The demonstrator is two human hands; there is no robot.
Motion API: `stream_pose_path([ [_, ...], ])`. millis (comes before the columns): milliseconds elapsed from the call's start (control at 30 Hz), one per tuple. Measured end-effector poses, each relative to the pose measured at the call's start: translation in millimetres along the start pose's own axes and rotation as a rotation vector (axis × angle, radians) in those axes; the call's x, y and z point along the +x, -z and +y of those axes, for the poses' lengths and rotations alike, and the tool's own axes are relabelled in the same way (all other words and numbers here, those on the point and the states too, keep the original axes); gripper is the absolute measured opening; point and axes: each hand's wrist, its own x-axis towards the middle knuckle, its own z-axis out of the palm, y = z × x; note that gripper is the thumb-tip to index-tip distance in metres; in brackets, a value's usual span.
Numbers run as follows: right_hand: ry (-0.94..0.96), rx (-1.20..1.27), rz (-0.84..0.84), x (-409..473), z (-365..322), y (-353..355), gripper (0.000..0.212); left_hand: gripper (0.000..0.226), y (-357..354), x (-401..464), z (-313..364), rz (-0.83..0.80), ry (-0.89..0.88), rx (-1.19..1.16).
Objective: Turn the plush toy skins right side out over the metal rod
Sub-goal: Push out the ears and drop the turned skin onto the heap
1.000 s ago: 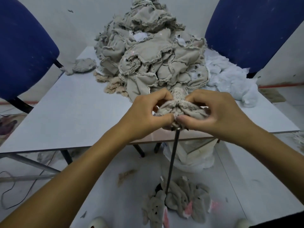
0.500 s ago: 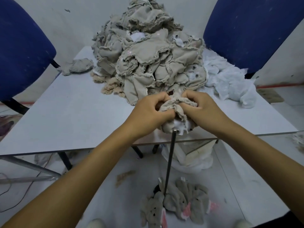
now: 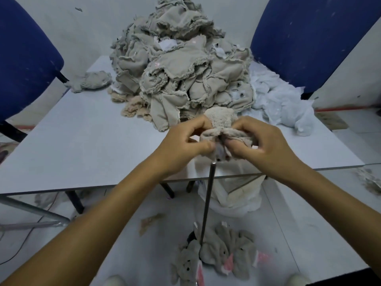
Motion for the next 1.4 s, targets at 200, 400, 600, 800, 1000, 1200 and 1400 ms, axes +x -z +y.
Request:
stream_pose_path([
  [200, 0.357, -0.163, 0.007, -28, -11, -12, 0.017, 0.006, -5, -33, 5, 0.222, -0.608, 0.614],
  [400, 0.39, -0.346, -0.107, -67, -1, -45, 0.01, 0.016, -36, -78, -29, 0.105, -0.559, 0.834],
  [600, 0.18, -0.297, -0.165, -106, 12, -81, 0.024, 0.018, -57, -108, -56, 0.016, -0.288, 0.854],
  [800, 0.145, -0.159, -0.352, -100, 12, -66, 0.042, 0.028, -52, -107, -52, -0.117, -0.148, 0.725],
  [1000, 0.127, 0.004, -0.611, -58, 4, 1, 0.041, 0.032, -14, -79, -10, -0.224, -0.213, 0.449],
  [1200, -0.099, 0.311, -0.618, -8, -11, 27, 0.013, 0.022, 8, -36, 14, -0.052, -0.025, 0.069],
  [1400, -0.103, 0.181, -0.261, 3, -4, 10, 0.011, 0.024, 1, -8, 10, 0.05, 0.052, 0.037],
])
